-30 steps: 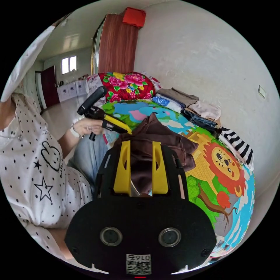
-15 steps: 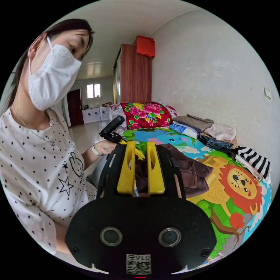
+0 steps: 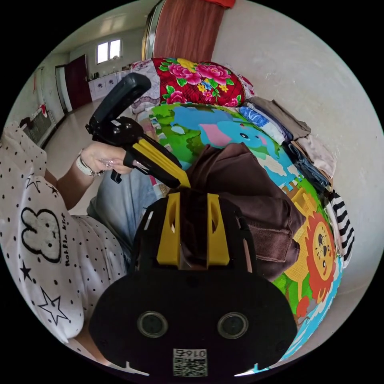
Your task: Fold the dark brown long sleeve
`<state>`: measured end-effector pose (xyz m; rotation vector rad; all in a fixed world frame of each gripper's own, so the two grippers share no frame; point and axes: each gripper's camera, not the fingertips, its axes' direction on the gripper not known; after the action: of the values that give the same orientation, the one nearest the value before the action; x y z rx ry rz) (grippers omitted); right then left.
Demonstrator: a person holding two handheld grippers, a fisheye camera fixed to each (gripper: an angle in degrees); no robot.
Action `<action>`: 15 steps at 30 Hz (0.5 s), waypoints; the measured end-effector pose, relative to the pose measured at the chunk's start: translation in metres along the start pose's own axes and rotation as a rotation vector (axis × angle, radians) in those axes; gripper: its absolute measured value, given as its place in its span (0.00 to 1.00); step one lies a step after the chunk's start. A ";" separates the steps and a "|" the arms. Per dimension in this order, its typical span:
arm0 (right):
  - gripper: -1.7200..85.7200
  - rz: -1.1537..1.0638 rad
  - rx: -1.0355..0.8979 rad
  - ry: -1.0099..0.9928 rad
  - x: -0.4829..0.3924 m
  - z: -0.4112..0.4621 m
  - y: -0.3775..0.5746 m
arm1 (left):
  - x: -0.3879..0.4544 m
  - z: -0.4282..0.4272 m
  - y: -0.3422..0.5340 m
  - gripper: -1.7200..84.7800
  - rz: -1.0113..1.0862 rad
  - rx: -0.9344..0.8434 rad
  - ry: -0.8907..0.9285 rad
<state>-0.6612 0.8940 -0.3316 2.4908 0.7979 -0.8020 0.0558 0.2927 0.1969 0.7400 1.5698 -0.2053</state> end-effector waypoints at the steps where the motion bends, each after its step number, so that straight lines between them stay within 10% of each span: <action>1: 0.13 -0.010 -0.027 0.021 -0.002 0.008 -0.005 | -0.001 -0.001 0.001 0.01 -0.002 -0.002 -0.006; 15: 0.11 -0.012 -0.012 0.030 0.001 0.034 -0.026 | -0.020 -0.016 0.020 0.01 -0.029 0.015 -0.001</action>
<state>-0.6902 0.8964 -0.3625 2.4956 0.8258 -0.7636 0.0533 0.3104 0.2242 0.7289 1.5802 -0.2383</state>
